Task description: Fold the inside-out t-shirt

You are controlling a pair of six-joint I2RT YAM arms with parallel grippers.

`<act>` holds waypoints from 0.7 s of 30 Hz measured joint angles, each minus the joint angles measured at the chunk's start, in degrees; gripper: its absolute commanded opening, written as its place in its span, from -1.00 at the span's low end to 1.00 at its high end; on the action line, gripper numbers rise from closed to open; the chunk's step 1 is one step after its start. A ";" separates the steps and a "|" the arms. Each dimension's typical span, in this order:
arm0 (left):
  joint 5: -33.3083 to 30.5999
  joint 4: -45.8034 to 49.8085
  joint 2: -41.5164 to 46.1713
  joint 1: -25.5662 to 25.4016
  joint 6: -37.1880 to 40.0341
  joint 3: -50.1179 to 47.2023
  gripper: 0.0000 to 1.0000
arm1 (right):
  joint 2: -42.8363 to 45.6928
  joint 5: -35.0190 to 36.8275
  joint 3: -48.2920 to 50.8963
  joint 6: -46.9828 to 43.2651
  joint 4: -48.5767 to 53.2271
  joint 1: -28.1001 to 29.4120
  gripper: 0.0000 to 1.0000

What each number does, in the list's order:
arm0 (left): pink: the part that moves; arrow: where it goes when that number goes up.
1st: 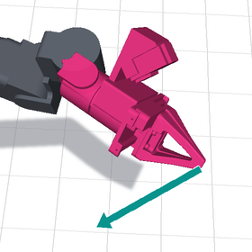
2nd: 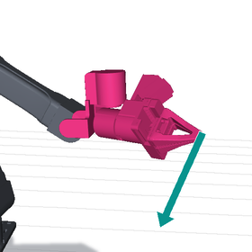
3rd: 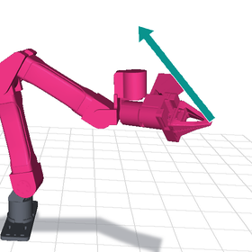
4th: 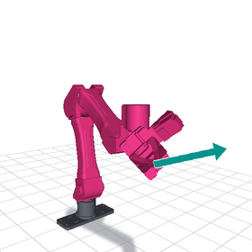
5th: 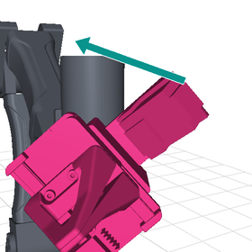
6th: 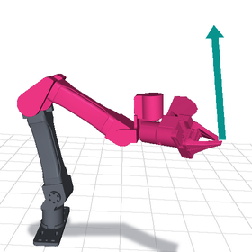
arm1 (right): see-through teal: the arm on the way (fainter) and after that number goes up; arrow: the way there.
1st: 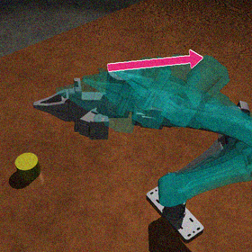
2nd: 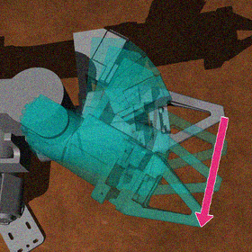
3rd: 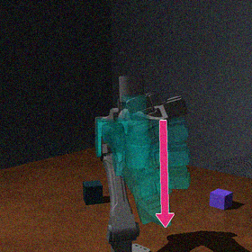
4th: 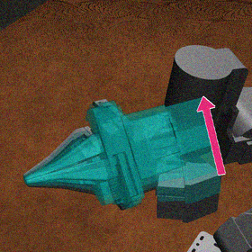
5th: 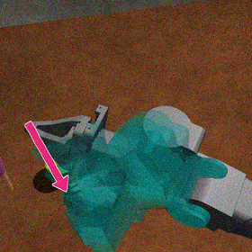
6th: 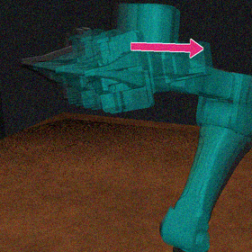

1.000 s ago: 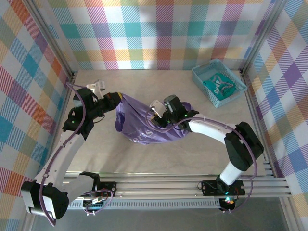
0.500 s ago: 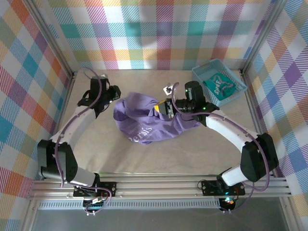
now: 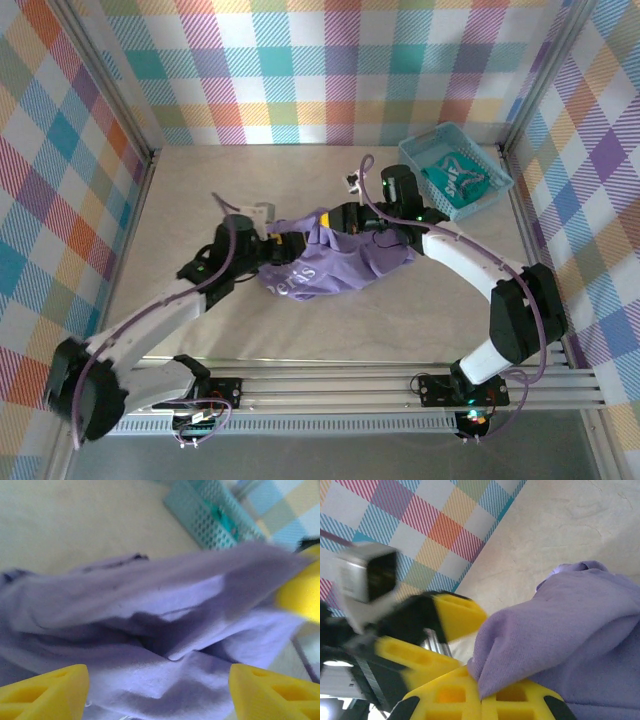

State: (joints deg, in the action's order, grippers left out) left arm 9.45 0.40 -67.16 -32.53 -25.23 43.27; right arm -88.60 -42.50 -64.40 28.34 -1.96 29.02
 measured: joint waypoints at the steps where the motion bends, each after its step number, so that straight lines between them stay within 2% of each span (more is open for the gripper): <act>1: 0.13 -0.63 -2.62 -0.68 0.04 0.00 0.22 | 0.00 0.00 -0.13 0.42 0.02 -0.22 -1.00; 4: 0.42 -2.14 -9.46 -2.38 1.20 0.00 -0.29 | 0.02 -0.22 -1.11 1.75 0.02 -1.01 -1.00; 6: 0.42 -4.04 -12.83 -2.64 2.36 0.00 -0.71 | 0.09 -0.55 -2.01 3.41 -0.74 -2.43 -1.00; 8: 0.37 -6.60 -15.43 -2.64 3.91 -0.09 -0.96 | 0.24 -1.27 -2.62 5.77 -2.29 -4.17 -1.00; 9: 0.13 -8.11 -16.44 -2.64 4.66 -0.42 -1.00 | 0.31 -1.73 -3.02 6.95 -2.84 -5.03 -1.00; 11: 0.04 -11.28 -16.96 -2.64 5.20 -1.95 -1.00 | 0.31 -2.36 -3.91 8.44 -3.04 -6.23 -1.00; 12: 0.13 -13.11 -16.76 -2.67 5.20 -2.93 -0.92 | 0.31 -2.58 -4.24 9.01 -2.95 -6.82 -1.00; 14: 0.22 -16.90 -15.65 -2.71 5.27 -5.42 -0.69 | 0.31 -2.75 -4.59 9.49 -2.49 -7.61 -1.00; 16: 0.39 -18.69 -13.16 -2.75 5.38 -8.48 -0.36 | 0.31 -2.97 -4.68 9.62 -1.88 -7.89 -1.00; 18: 0.31 -18.23 -9.79 -2.89 5.35 -11.61 -0.15 | 0.31 -3.41 -4.98 9.20 -1.60 -8.33 -1.00; 21: -0.09 -15.91 -4.20 -2.97 6.19 -13.25 0.05 | 0.31 -4.55 -5.16 7.63 -1.18 -8.59 -1.00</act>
State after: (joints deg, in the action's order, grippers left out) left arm 9.37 -15.51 -71.35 -35.51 -19.05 30.02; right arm -88.29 -47.05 -69.56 35.97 -3.14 20.43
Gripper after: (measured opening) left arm 0.492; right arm 0.041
